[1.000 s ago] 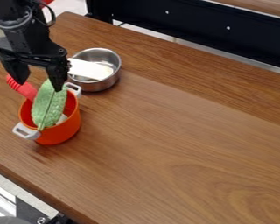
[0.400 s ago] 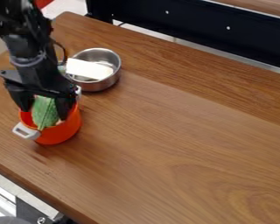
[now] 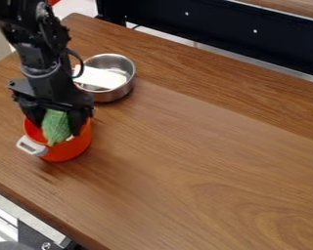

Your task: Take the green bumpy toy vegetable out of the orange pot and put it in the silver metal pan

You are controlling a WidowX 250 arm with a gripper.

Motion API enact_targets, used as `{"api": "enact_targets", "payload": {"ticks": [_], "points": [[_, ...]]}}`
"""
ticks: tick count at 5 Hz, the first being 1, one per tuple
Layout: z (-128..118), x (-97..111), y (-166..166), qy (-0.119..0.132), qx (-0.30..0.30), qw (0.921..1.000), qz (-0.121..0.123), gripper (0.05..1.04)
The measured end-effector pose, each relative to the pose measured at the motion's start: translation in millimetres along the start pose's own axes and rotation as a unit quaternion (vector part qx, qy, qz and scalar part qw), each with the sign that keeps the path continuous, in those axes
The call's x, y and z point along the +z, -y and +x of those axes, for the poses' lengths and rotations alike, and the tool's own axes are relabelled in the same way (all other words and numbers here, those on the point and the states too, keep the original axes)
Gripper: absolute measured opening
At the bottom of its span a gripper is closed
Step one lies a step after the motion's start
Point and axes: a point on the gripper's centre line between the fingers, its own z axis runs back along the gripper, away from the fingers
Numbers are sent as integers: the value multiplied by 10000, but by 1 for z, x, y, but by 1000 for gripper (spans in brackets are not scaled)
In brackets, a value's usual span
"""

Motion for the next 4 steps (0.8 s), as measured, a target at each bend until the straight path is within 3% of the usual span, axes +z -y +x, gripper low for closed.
{"api": "enact_targets", "payload": {"ticks": [1, 3, 4], "points": [[0, -1, -2, -32, 96, 9999, -57, 774], [10, 7, -5, -46, 170, 9998, -122, 774], [17, 18, -4, -115, 335, 9989, -319, 774]]}}
